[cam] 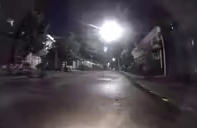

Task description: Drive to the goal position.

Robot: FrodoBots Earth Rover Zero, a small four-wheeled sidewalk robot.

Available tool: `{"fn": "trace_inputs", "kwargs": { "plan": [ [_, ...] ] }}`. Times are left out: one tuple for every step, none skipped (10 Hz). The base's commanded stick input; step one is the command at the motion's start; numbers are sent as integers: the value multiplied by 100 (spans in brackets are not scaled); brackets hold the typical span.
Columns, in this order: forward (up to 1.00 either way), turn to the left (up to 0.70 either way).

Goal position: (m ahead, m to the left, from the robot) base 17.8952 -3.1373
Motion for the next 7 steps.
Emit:
{"fn": "trace_inputs", "kwargs": {
  "plan": [
    [70, -35],
    [70, -35],
    [70, -35],
    [70, -35],
    [70, -35],
    [70, -20],
    [70, -3]
  ]
}}
